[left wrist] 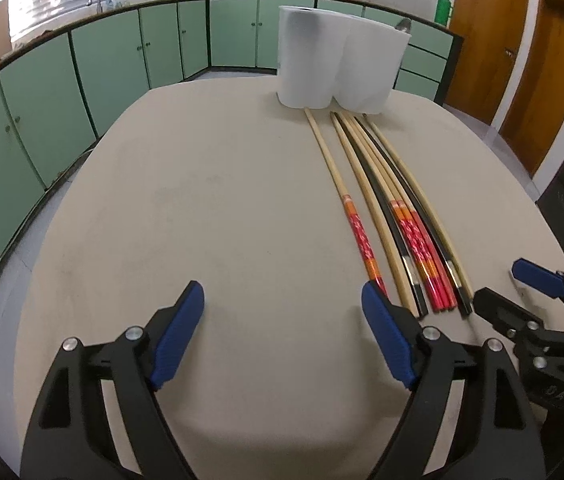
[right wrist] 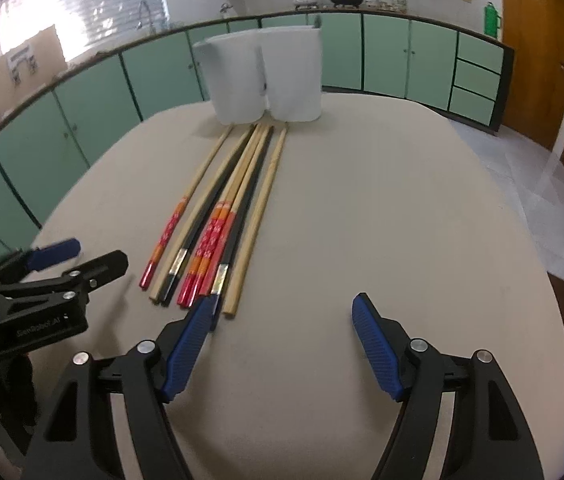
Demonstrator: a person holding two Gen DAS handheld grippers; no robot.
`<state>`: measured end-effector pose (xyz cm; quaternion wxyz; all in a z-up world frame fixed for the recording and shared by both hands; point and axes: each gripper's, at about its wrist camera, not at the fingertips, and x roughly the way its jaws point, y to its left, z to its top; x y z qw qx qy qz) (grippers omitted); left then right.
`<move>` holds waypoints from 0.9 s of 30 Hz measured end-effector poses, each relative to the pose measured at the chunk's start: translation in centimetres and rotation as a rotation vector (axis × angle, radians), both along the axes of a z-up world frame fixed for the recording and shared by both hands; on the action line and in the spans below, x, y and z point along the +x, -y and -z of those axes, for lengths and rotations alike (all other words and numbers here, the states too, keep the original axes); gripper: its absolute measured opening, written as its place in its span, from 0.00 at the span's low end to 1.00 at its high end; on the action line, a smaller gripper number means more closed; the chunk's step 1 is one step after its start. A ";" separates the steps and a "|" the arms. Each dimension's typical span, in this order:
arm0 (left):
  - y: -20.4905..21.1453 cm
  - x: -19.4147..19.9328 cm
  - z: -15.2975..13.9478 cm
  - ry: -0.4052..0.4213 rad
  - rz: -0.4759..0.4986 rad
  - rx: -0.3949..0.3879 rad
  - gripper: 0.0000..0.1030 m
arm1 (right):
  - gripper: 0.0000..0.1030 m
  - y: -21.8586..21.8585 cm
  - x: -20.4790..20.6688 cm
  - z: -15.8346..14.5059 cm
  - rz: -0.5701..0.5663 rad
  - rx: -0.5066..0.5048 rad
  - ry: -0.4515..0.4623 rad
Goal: Organize utensils
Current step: 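Move the left tool back to the chopsticks and grasp a red-patterned chopstick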
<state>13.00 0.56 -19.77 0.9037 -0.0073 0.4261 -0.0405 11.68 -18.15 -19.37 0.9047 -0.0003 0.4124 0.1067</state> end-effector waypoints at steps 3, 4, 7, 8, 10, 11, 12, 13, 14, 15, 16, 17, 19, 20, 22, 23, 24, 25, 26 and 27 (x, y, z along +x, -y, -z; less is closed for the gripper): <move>0.6 0.0 -0.1 -0.007 0.004 0.003 0.77 | 0.68 -0.2 0.0 0.1 0.009 -0.012 0.004; 0.7 0.0 -0.1 -0.008 0.004 0.004 0.77 | 0.68 -0.1 0.0 0.1 0.012 -0.019 -0.001; 0.8 0.1 0.0 -0.015 0.005 0.004 0.77 | 0.68 -0.1 0.2 0.5 0.007 -0.039 -0.021; 0.9 0.2 0.1 -0.016 0.005 0.005 0.78 | 0.68 -0.2 0.3 0.5 0.004 -0.043 -0.020; 0.9 0.1 0.1 -0.016 0.005 0.006 0.78 | 0.68 -0.7 0.4 0.5 -0.007 -0.061 -0.019; 0.9 0.1 0.1 -0.015 0.007 0.007 0.78 | 0.68 -0.9 0.3 0.5 -0.011 -0.068 -0.017; 0.9 0.2 0.1 -0.015 0.008 0.007 0.78 | 0.67 -1.1 0.3 0.5 -0.016 -0.074 -0.016; 1.0 0.2 0.1 -0.015 0.008 0.008 0.78 | 0.67 -1.2 0.4 0.4 -0.017 -0.081 -0.016; 0.9 0.2 0.1 -0.015 0.008 0.007 0.78 | 0.67 -1.2 0.5 0.4 -0.012 -0.084 -0.015; 0.9 0.2 0.1 -0.016 0.008 0.007 0.78 | 0.66 -0.9 0.6 0.4 0.012 -0.089 -0.015; 0.9 0.2 0.1 -0.015 0.008 0.006 0.78 | 0.65 -0.6 0.7 0.3 0.033 -0.086 -0.017; 1.0 0.2 0.1 -0.014 0.009 0.006 0.78 | 0.64 -0.3 0.8 0.3 0.046 -0.082 -0.018; 1.1 0.2 0.0 -0.011 0.013 0.007 0.78 | 0.62 0.2 0.9 0.2 0.060 -0.078 -0.018; 1.3 0.2 -0.1 -0.008 0.018 0.008 0.78 | 0.60 0.2 0.9 0.2 0.055 -0.076 -0.018; 1.5 0.1 -0.2 -0.002 0.027 0.005 0.78 | 0.54 -0.2 0.8 0.2 0.029 -0.072 -0.013; 1.7 0.0 -0.2 -0.001 0.031 0.003 0.78 | 0.49 -0.5 0.8 0.2 0.017 -0.071 -0.012; 1.9 0.0 -0.2 0.000 0.035 0.002 0.78 | 0.48 -0.7 0.8 0.2 0.007 -0.071 -0.011; 2.1 0.0 -0.2 0.001 0.039 0.006 0.78 | 0.45 -0.7 0.8 0.2 0.003 -0.064 -0.011; 2.3 0.1 -0.2 0.000 0.043 0.013 0.78 | 0.45 -0.7 0.9 0.2 0.003 -0.058 -0.013; 2.4 0.2 -0.1 -0.003 0.045 0.016 0.78 | 0.44 -0.5 0.9 0.2 0.004 -0.046 -0.015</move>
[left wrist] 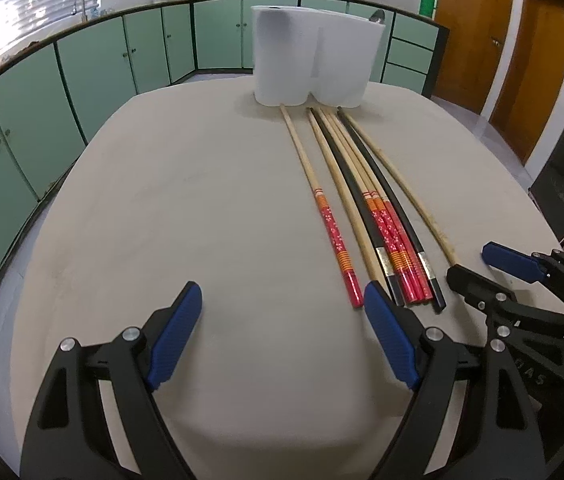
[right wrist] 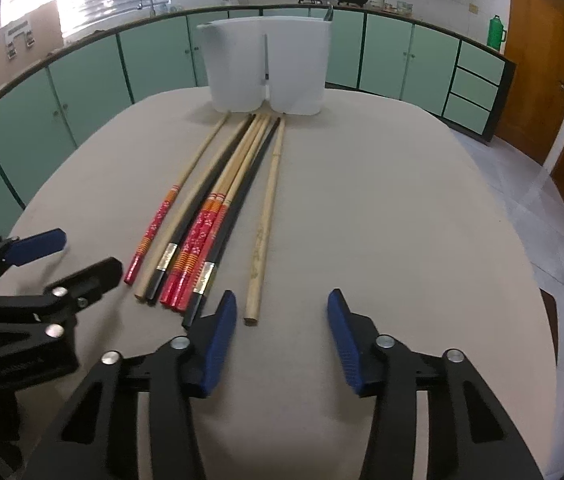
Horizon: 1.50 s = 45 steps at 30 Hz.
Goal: Organize utensils
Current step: 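Move the left tool back to the chopsticks and grasp a red-patterned chopstick, then lift the red-patterned chopstick with the left tool and drop it into the holder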
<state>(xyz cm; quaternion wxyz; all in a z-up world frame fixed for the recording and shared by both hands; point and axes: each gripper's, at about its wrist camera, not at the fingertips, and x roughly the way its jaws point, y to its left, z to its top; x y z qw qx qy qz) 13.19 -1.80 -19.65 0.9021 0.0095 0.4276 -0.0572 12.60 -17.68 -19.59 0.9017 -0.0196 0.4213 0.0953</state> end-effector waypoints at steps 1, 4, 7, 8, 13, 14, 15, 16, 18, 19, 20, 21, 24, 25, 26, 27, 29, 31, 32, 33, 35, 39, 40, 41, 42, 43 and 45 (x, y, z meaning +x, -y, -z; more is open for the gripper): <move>0.1 0.2 0.1 -0.004 0.003 -0.001 0.78 | 0.44 0.2 0.0 0.0 0.002 0.010 0.000; 0.4 0.7 0.5 -0.026 -0.001 0.014 0.78 | 0.44 0.2 -0.1 0.0 0.003 0.013 0.000; 0.7 0.8 0.7 -0.032 -0.003 0.033 0.79 | 0.44 0.1 -0.1 -0.1 -0.001 0.008 0.002; 0.7 0.8 0.7 -0.032 -0.003 0.032 0.79 | 0.43 0.1 -0.1 -0.1 -0.003 0.008 0.002; 0.0 0.8 0.6 -0.026 -0.029 0.012 0.65 | 0.27 -0.7 -0.1 -0.1 -0.037 -0.001 0.006; -0.1 0.8 0.5 -0.022 -0.031 0.009 0.58 | 0.22 -0.8 -0.1 -0.1 -0.041 0.000 0.007; -0.1 0.7 0.5 -0.020 -0.030 0.006 0.53 | 0.20 -1.0 -0.1 -0.1 -0.049 0.000 0.007; -0.1 0.7 0.4 -0.017 -0.028 0.001 0.51 | 0.15 -1.1 -0.2 -0.1 -0.054 0.000 0.008; 0.1 0.8 0.4 -0.014 -0.017 -0.010 0.40 | 0.09 -1.4 -0.2 -0.2 -0.065 -0.005 0.009; 0.1 0.8 0.3 -0.013 -0.011 -0.015 0.36 | 0.09 -1.5 -0.2 -0.2 -0.066 -0.011 0.011; 0.3 0.8 0.3 -0.012 -0.004 -0.018 0.29 | 0.09 -1.6 -0.2 -0.2 -0.065 -0.011 0.011; 0.5 0.9 0.3 -0.011 0.003 -0.020 0.22 | 0.08 -1.5 -0.2 -0.2 -0.065 -0.008 0.011; 0.9 1.0 0.3 -0.015 0.015 -0.038 0.05 | 0.08 -1.3 -0.2 -0.2 -0.061 0.007 0.009; 0.9 1.0 0.4 -0.016 0.017 -0.043 0.05 | 0.08 -1.2 -0.2 -0.2 -0.058 0.011 0.010; 1.0 1.0 0.4 -0.016 0.016 -0.043 0.05 | 0.08 -1.1 -0.2 -0.2 -0.057 0.014 0.010; 1.1 1.1 0.4 -0.016 0.015 -0.048 0.05 | 0.08 -1.0 -0.2 -0.3 -0.055 0.017 0.012; 0.9 1.0 0.3 -0.017 0.015 -0.064 0.05 | 0.08 -0.7 -0.3 -0.4 -0.048 0.029 0.018; 0.6 0.9 0.1 -0.016 0.011 -0.081 0.05 | 0.07 -0.3 -0.5 -0.8 -0.040 0.043 0.031; 0.5 0.8 -0.1 -0.011 0.010 -0.078 0.05 | 0.07 -0.3 -0.5 -1.0 -0.039 0.043 0.036; 0.5 0.7 -0.2 -0.008 0.009 -0.075 0.05 | 0.07 -0.2 -0.5 -1.3 -0.040 0.043 0.042; 0.3 0.6 -1.0 0.010 0.009 -0.067 0.05 | 0.07 -0.1 -0.5 -1.8 -0.040 0.043 0.056; 0.1 0.0 -3.2 0.062 0.016 -0.053 0.05 | 0.07 0.3 -0.8 -3.4 -0.037 0.051 0.095; 0.1 0.0 -3.6 0.071 0.018 -0.054 0.05 | 0.07 0.3 -0.8 -3.7 -0.037 0.053 0.102; 0.0 -0.3 -4.2 0.084 0.023 -0.055 0.05 | 0.07 0.5 -0.9 -4.2 -0.036 0.058 0.114; 0.0 -0.5 -5.0 0.105 0.026 -0.055 0.05 | 0.07 0.7 -1.0 -4.8 -0.035 0.063 0.125; -0.1 -0.7 -5.7 0.121 0.027 -0.054 0.05 | 0.07 0.9 -1.1 -5.4 -0.035 0.071 0.139; -0.2 -1.0 -7.1 0.159 0.030 -0.057 0.05 | 0.07 1.1 -1.2 -6.4 -0.035 0.078 0.161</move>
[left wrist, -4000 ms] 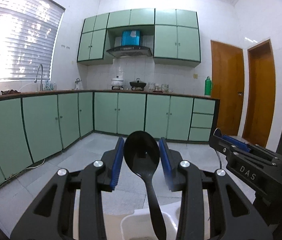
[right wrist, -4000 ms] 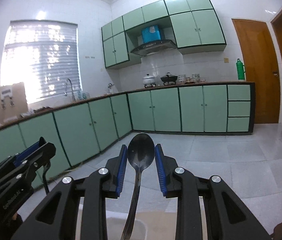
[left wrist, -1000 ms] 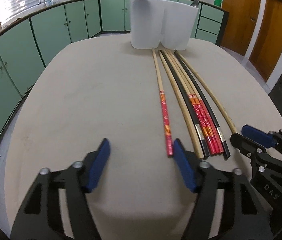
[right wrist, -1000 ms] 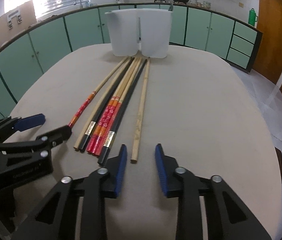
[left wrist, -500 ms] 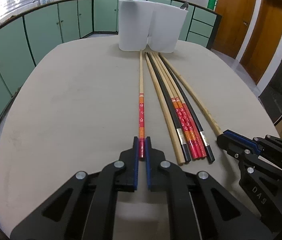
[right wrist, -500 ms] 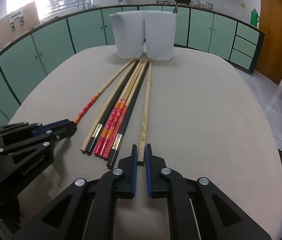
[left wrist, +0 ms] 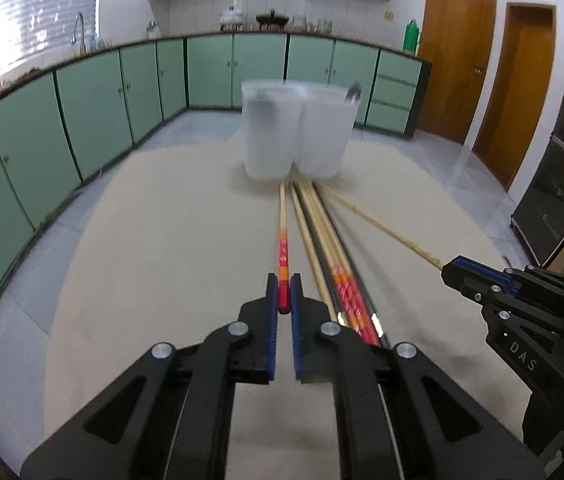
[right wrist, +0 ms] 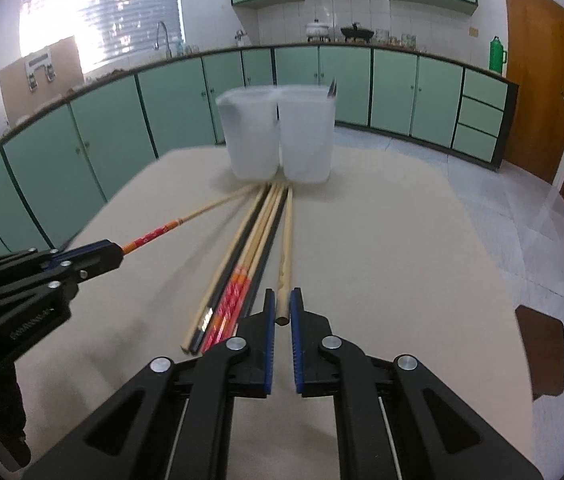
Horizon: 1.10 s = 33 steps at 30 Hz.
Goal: Organize utensils
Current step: 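Lift the red-patterned chopstick with the left tool and drop it into the holder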
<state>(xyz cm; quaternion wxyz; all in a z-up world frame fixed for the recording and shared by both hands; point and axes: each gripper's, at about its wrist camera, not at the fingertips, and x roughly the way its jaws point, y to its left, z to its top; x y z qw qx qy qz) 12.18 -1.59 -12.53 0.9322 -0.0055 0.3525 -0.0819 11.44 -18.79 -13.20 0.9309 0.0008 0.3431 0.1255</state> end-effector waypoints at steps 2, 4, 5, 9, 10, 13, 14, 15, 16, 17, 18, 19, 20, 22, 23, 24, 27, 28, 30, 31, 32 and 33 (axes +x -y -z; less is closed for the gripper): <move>-0.3 -0.3 -1.2 0.030 0.003 -0.009 0.05 | 0.07 0.3 -0.1 -1.1 0.000 0.000 0.027; -0.6 -0.5 -2.5 0.060 0.006 -0.014 0.05 | 0.07 0.4 -0.1 -2.3 -0.005 0.002 0.052; -0.7 -0.4 -3.1 0.073 0.006 -0.016 0.05 | 0.07 0.6 0.0 -2.8 -0.006 0.004 0.061; -1.1 -0.3 -5.5 0.136 0.009 -0.017 0.05 | 0.07 1.1 0.5 -5.0 -0.011 0.025 0.097; -1.2 -0.1 -6.2 0.152 0.010 -0.019 0.05 | 0.06 1.2 0.8 -5.5 -0.013 0.031 0.104; -1.5 0.8 -7.5 0.184 0.017 -0.021 0.05 | 0.06 1.5 1.8 -7.7 -0.025 0.039 0.136; -1.5 1.2 -8.0 0.193 0.019 -0.020 0.05 | 0.06 1.6 2.1 -8.4 -0.031 0.041 0.142; -1.6 1.5 -8.3 0.198 0.021 -0.021 0.05 | 0.06 1.7 2.4 -8.7 -0.036 0.043 0.147; -1.6 2.1 -8.8 0.204 0.026 -0.026 0.05 | 0.06 1.8 2.7 -9.3 -0.041 0.043 0.152; -1.7 2.4 -9.0 0.207 0.030 -0.030 0.05 | 0.06 1.9 3.3 -10.0 -0.048 0.041 0.159; -1.8 2.8 -9.3 0.210 0.035 -0.034 0.05 | 0.06 1.9 3.7 -10.5 -0.052 0.037 0.163; -1.9 3.2 -9.5 0.212 0.039 -0.037 0.05 | 0.06 1.8 4.2 -11.1 -0.061 0.034 0.168; -1.9 3.6 -9.9 0.214 0.043 -0.041 0.05 | 0.06 1.8 4.6 -11.5 -0.068 0.031 0.171; -2.0 4.3 -10.5 0.217 0.050 -0.049 0.05 | 0.06 1.5 5.4 -12.4 -0.082 0.027 0.177; -2.0 4.4 -10.8 0.220 0.053 -0.053 0.05 | 0.06 1.4 5.8 -12.8 -0.092 0.024 0.180; -2.1 4.7 -11.3 0.225 0.058 -0.059 0.05 | 0.06 1.3 6.2 -13.3 -0.099 0.022 0.185; -1.9 4.7 -12.3 0.246 0.072 -0.072 0.05 | 0.06 1.1 7.1 -14.7 -0.114 0.017 0.205; -1.8 4.9 -12.7 0.255 0.075 -0.073 0.05 | 0.06 1.1 7.3 -15.3 -0.122 0.018 0.213; -1.8 5.2 -14.0 0.283 0.083 -0.074 0.05 | 0.06 1.2 7.7 -16.4 -0.133 0.024 0.230; -1.6 5.2 -14.4 0.295 0.085 -0.075 0.05 | 0.06 1.2 8.0 -17.2 -0.138 0.026 0.243; -1.6 5.3 -15.0 0.309 0.089 -0.077 0.05 | 0.06 1.1 8.2 -17.8 -0.141 0.027 0.253; -1.5 5.6 -15.8 0.329 0.093 -0.078 0.05 | 0.06 1.1 8.5 -18.6 -0.142 0.029 0.270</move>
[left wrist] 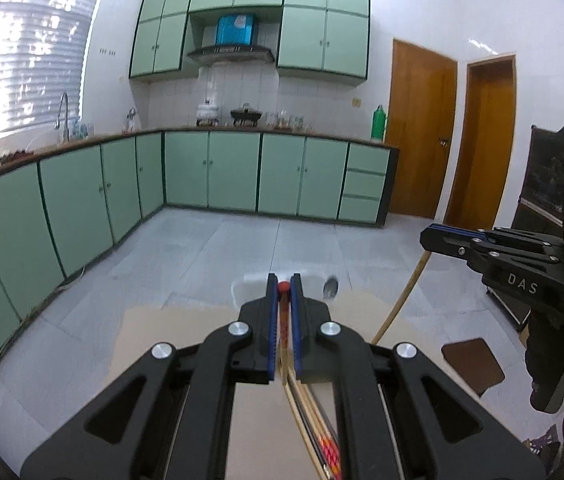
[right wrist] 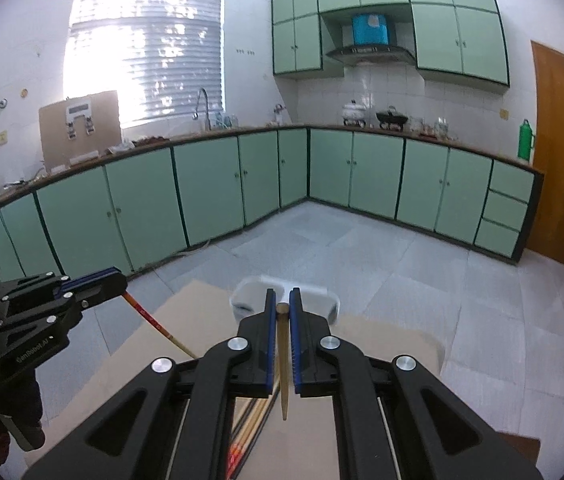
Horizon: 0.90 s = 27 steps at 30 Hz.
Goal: Organize utensils
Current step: 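Lift the red-patterned chopstick with the left tool and drop it into the holder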
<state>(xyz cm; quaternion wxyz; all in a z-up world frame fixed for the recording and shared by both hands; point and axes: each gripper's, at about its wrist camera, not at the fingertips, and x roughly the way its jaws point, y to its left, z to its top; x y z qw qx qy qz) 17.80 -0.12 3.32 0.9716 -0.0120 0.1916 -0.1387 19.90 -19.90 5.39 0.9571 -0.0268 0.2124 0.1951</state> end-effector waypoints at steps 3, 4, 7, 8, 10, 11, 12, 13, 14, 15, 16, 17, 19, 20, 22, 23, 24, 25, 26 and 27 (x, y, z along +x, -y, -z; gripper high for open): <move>0.5 0.8 -2.4 0.072 -0.004 0.006 0.05 | 0.06 0.3 1.0 -2.4 -0.003 0.020 0.041; 0.6 1.1 -3.2 0.097 -0.006 0.006 0.05 | 0.06 0.3 1.4 -3.2 -0.004 0.030 0.054; 1.2 2.2 -5.2 0.155 -0.009 0.008 0.05 | 0.06 0.5 2.8 -5.1 0.010 0.043 0.096; 1.6 2.8 -5.7 0.170 -0.012 0.015 0.05 | 0.06 0.5 3.3 -5.4 0.013 0.047 0.104; 2.3 4.0 -6.1 0.181 -0.011 0.020 0.05 | 0.06 0.5 4.6 -6.1 0.028 0.057 0.122; 2.6 4.7 -6.1 0.181 -0.011 0.026 0.05 | 0.06 0.4 5.3 -6.1 0.035 0.057 0.125; 2.9 5.4 -5.9 0.177 -0.011 0.031 0.05 | 0.06 0.3 6.0 -5.8 0.043 0.056 0.124; 3.3 6.3 -5.5 0.164 -0.009 0.037 0.05 | 0.06 0.2 6.4 -5.6 0.049 0.054 0.123; 3.7 7.3 -4.9 0.147 -0.009 0.040 0.05 | 0.06 0.1 7.4 -5.1 0.056 0.050 0.115; 4.0 8.1 -4.4 0.133 -0.011 0.044 0.05 | 0.06 0.0 8.3 -4.4 0.060 0.050 0.097; 4.0 8.6 -3.9 0.124 -0.016 0.047 0.05 | 0.06 -0.1 9.1 -3.7 0.065 0.049 0.080; 4.2 9.4 -3.2 0.111 -0.020 0.051 0.05 | 0.06 -0.1 9.6 -3.1 0.069 0.048 0.068; 4.2 10.8 -1.9 0.086 -0.024 0.054 0.05 | 0.06 -0.1 10.8 -1.5 0.077 0.042 0.036; 4.2 11.3 -1.5 0.076 -0.025 0.057 0.05 | 0.06 -0.1 11.2 -0.8 0.078 0.041 0.020; 4.4 12.5 -0.2 0.050 -0.028 0.066 0.05 | 0.06 -0.2 11.9 0.6 0.073 0.036 -0.011; 4.4 13.0 0.2 0.040 -0.027 0.072 0.05 | 0.06 -0.2 12.1 1.2 0.073 0.030 -0.022; 4.6 13.7 0.9 0.022 -0.024 0.080 0.05 | 0.06 -0.3 12.4 1.7 0.072 0.023 -0.035; 4.4 13.9 1.3 0.011 -0.024 0.083 0.06 | 0.06 -0.3 12.6 2.2 0.070 0.018 -0.053; 4.2 14.1 1.7 0.000 -0.026 0.085 0.06 | 0.07 -0.2 12.9 2.7 0.070 0.019 -0.066; 4.1 14.3 2.0 -0.010 -0.027 0.084 0.06 | 0.07 -0.1 12.9 3.0 0.074 0.022 -0.071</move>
